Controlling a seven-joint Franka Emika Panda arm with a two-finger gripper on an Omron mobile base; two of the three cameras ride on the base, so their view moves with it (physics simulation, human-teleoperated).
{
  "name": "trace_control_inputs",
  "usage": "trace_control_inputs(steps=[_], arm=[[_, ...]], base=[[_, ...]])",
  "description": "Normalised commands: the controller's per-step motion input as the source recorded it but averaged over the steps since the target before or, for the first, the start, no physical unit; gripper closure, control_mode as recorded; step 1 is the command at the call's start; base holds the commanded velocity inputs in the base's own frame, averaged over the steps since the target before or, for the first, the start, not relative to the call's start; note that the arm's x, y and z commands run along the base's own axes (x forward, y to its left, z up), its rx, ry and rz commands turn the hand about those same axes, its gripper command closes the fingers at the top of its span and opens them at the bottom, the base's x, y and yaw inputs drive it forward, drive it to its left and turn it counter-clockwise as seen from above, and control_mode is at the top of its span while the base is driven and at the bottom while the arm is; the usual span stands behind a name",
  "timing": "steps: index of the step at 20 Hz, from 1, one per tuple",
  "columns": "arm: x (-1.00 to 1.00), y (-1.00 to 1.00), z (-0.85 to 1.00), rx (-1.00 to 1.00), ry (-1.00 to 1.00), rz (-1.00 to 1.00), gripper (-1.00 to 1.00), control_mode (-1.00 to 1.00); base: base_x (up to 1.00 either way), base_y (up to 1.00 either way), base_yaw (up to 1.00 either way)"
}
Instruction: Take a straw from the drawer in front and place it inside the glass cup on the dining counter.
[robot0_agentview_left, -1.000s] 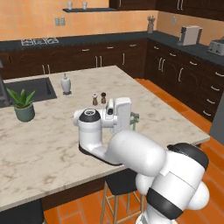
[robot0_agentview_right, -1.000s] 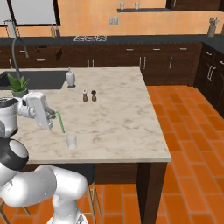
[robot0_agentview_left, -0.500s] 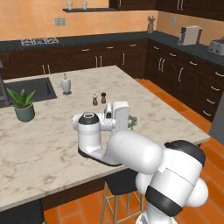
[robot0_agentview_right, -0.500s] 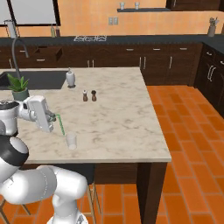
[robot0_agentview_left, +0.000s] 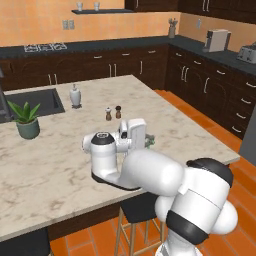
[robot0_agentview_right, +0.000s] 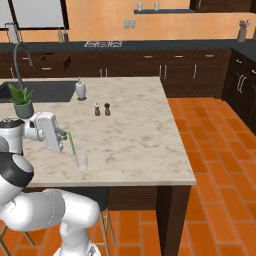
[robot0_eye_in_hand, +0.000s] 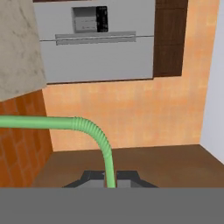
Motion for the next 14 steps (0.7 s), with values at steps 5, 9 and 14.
trace_control_inputs(steps=[5, 9, 14], arm=[[0.01, 0.0, -0.16, 0.0, 0.0, 0.02, 1.0, -1.0], [0.09, -0.02, -0.01, 0.0, 0.0, 0.0, 1.0, -1.0], [0.11, -0.02, -0.05, 0.0, 0.0, 0.0, 1.0, -1.0]], base=[[0.0, 0.0, 0.0], [0.0, 0.0, 0.0], [0.0, 0.0, 0.0]])
